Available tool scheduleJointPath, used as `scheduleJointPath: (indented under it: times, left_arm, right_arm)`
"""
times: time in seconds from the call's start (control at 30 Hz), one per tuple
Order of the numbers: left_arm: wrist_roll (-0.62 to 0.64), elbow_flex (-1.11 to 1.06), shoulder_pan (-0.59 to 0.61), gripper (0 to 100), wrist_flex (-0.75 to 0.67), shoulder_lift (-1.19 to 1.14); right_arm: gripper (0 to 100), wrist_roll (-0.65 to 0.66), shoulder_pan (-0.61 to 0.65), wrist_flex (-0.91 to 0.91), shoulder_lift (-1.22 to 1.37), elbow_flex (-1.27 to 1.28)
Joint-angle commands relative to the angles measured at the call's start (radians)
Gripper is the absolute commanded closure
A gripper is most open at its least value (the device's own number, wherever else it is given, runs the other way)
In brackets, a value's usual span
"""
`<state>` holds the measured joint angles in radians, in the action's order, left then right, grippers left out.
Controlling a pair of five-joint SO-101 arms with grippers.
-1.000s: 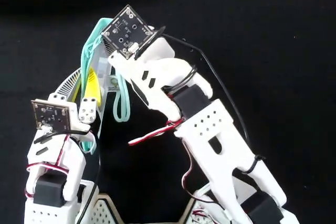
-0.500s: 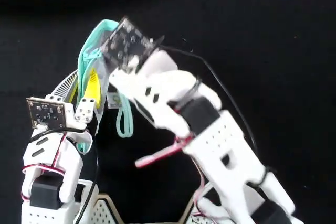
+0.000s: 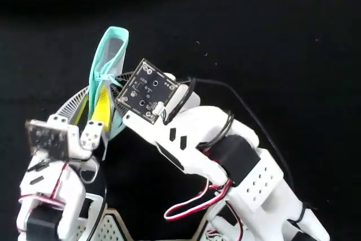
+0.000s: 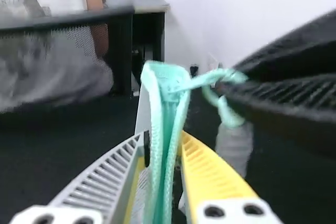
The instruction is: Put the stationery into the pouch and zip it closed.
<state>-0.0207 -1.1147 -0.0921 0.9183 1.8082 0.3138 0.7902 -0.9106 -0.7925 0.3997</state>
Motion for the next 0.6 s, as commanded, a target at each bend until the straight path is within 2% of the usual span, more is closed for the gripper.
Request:
scheduleJointPath:
  times: [0.0,0.43,0.57]
  left_arm:
    - [-0.008,0.054,-0.007,89,0.003,0.000]
    - [-0.012,0.111,-0.010,90,-0.034,0.008]
    - [-0.015,0.124,-0.007,97,-0.034,0.008]
  right_arm:
    - [98.6,-0.005,0.025,0.014,-0.019,-0.002]
    - [98.6,-0.005,0.051,0.015,-0.021,-0.005]
    - [98.6,-0.005,0.014,0.017,-0.021,-0.005]
